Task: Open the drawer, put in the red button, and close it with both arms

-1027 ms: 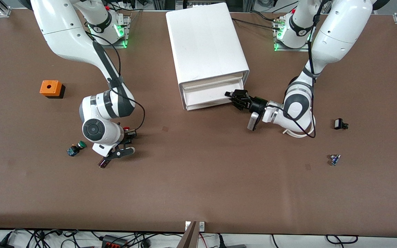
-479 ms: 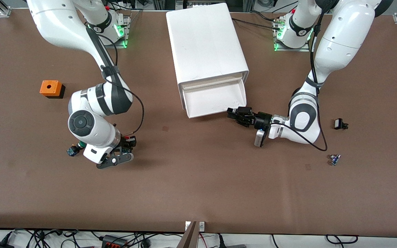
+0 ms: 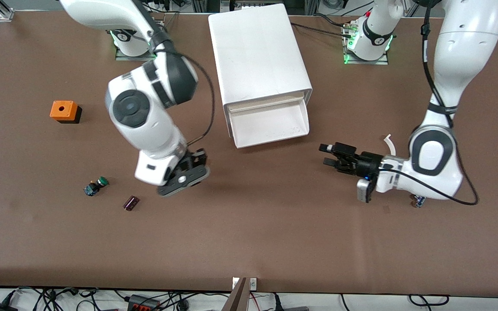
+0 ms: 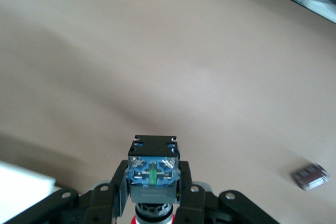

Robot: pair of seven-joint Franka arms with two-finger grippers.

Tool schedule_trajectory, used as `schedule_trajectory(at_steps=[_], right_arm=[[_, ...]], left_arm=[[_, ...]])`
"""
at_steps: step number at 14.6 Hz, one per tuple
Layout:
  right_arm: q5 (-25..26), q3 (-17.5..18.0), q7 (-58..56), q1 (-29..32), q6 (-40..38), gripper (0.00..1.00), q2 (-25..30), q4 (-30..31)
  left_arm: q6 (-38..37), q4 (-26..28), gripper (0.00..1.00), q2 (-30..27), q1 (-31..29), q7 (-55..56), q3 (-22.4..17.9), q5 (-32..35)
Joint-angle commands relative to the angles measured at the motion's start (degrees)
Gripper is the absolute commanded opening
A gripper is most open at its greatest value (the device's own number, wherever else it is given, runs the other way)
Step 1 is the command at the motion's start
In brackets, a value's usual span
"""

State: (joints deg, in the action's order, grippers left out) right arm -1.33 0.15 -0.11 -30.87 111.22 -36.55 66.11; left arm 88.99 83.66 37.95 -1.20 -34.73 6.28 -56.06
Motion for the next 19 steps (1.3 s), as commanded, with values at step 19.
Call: schedule_trajectory(at_steps=[19], right_arm=[[-1.8, -1.9, 18.8, -17.7, -1.1, 0.00, -6.9, -4.2]], left_arm=[[-2.3, -25.7, 1.00, -7.4, -1.3, 28.7, -1.4, 60.9]])
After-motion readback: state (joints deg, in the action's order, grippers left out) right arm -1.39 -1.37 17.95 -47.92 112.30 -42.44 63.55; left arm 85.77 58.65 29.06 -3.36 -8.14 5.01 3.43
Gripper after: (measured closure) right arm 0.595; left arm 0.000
